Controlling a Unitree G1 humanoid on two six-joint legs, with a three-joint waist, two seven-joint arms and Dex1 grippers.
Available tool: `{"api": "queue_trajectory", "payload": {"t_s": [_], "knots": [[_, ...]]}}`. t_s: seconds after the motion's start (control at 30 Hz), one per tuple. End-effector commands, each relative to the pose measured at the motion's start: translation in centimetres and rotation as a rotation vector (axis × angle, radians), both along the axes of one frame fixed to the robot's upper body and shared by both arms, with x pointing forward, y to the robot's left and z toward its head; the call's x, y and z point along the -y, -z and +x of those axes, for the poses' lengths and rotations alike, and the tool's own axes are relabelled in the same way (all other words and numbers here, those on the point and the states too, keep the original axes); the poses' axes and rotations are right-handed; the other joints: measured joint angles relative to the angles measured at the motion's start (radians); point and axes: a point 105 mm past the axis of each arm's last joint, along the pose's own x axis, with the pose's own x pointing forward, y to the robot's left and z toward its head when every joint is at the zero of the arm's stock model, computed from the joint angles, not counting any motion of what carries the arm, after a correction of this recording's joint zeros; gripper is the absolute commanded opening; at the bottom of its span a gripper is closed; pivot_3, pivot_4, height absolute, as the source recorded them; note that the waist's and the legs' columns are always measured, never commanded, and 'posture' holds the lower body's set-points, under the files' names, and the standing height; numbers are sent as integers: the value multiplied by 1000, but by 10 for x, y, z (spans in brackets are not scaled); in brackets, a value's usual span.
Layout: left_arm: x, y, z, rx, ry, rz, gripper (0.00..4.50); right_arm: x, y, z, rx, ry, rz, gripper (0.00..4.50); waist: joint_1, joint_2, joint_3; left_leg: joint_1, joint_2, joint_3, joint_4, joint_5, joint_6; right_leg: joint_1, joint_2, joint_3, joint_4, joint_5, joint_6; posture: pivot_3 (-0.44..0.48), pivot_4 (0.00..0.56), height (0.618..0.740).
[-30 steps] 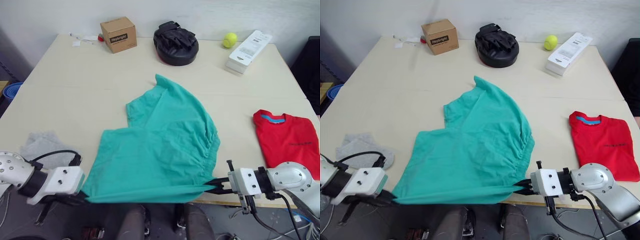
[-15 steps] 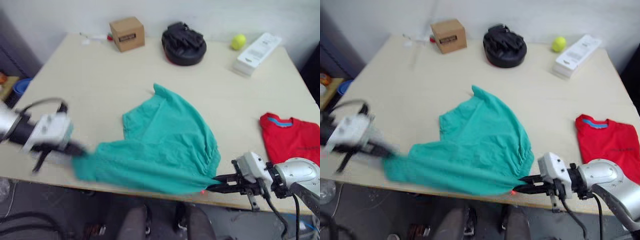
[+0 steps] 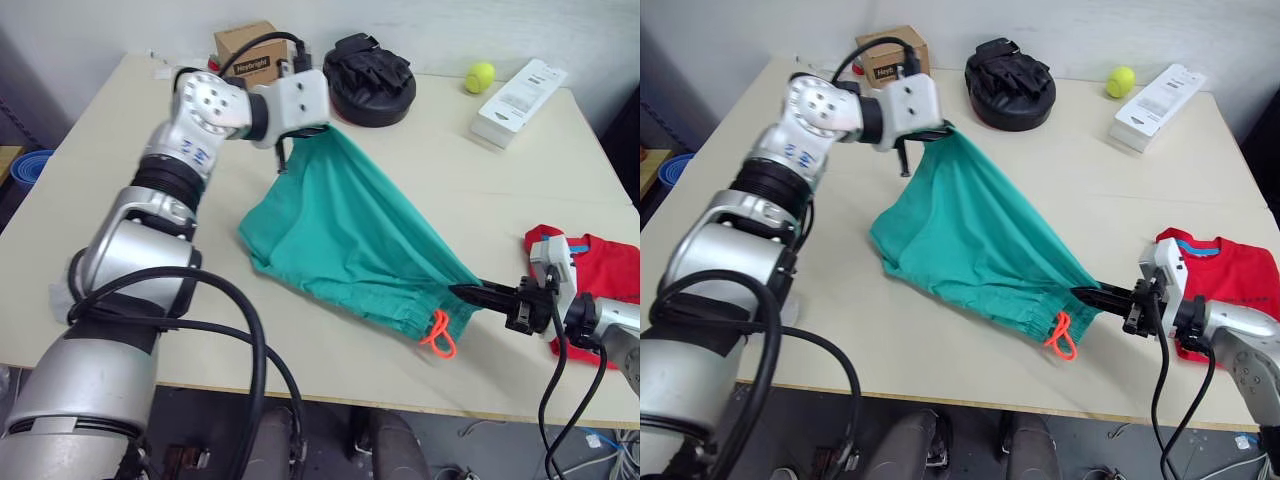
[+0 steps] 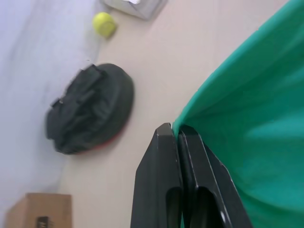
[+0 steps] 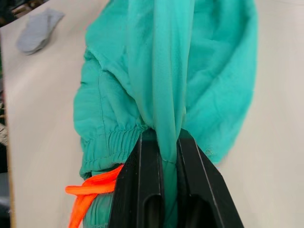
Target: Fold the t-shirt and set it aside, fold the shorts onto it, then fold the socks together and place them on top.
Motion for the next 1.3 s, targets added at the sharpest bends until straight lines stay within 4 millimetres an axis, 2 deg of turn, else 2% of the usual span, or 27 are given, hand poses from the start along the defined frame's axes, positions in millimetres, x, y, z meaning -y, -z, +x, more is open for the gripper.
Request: {"api": "queue_trajectory", "payload": {"t_s": [0.03, 0.2, 0.3, 0.4, 0.47, 0.63, 0.7, 0.77, 0.87, 0.93, 1.0, 1.13, 1.3], "knots": [[-5, -19, 9, 131, -90, -14, 0, 12, 7, -1, -16, 76, -29, 11, 0, 0, 0, 0, 0, 0, 0, 0, 1, 0, 0, 2, 0, 0, 0, 0, 150, 740], [-6, 22, 13, 30, -107, 54, 0, 8, 11, 2, 2, 110, -76, 11, -5, 0, 0, 1, 0, 1, 2, 1, 2, 0, -1, 8, 1, 3, 0, 0, 150, 740], [-14, 39, 15, -37, -140, 65, 666, 9, 5, 11, 16, 153, -75, 923, -9, 0, 0, 1, 1, 1, 3, 1, 2, 0, -4, 8, 1, 4, 0, 0, 150, 740], [-26, 40, 19, -55, -193, 32, 1621, 12, -4, 18, 46, 183, -81, 1974, -13, 0, 0, 0, 1, 0, 4, 1, 1, 0, -4, 8, 2, 4, 0, 0, 150, 740], [-36, 33, 23, -43, -237, -19, 2226, 13, -12, 21, 73, 186, -84, 2657, -14, 0, 0, -1, 1, 0, 6, 1, 2, -1, -2, 8, 3, 4, 0, 0, 150, 740], [-77, -2, 24, 14, -315, -228, 3867, 9, -39, 26, 173, 170, -89, 4478, -24, 0, 0, -2, 1, 0, 7, 1, 2, -1, -3, 7, 3, 4, 0, 0, 150, 740], [-86, -5, 14, -45, -228, -280, 4493, -5, -49, 19, 229, 98, -109, 4500, -26, 0, 0, -1, 1, 0, 7, 1, 1, -1, -3, 7, 3, 4, 0, 0, 150, 740], [-96, 11, -2, -96, -120, -196, 4493, -24, -51, 8, 266, 2, -148, 4500, -27, 1, 0, -1, 2, 0, 7, 0, 1, -1, -3, 7, 4, 4, 0, 0, 150, 740], [-125, 51, -25, -131, -41, 69, 4493, -52, -46, -8, 329, -150, -250, 4500, -30, 2, -1, 0, 2, 2, 7, 0, 0, -1, 0, 8, 4, 4, 0, 0, 150, 740], [-143, 75, -41, -180, -14, 169, 4493, -66, -36, -17, 366, -240, -331, 4500, -36, 2, -1, 1, 2, 3, 7, 0, 0, -1, 0, 8, 5, 4, 0, 0, 150, 740], [-152, 92, -54, -238, 12, 191, 4493, -75, -19, -27, 401, -340, -432, 4500, -34, 2, 0, 0, 2, 3, 8, 0, 0, -1, -1, 9, 5, 4, 0, 0, 150, 740], [-143, 109, -70, -227, 78, 255, 4493, -79, 6, -27, 468, -395, -565, 4500, -16, 2, 0, -2, 2, -1, 15, -2, 3, 0, -3, 8, 6, 4, 0, 0, 150, 740], [-117, 107, -71, -136, 109, 197, 4493, -77, 22, -14, 554, -384, -680, 4500, -13, 2, 0, -1, 0, -1, 16, -3, 4, 3, -9, 9, 5, 6, 3, 0, 150, 740]]}}
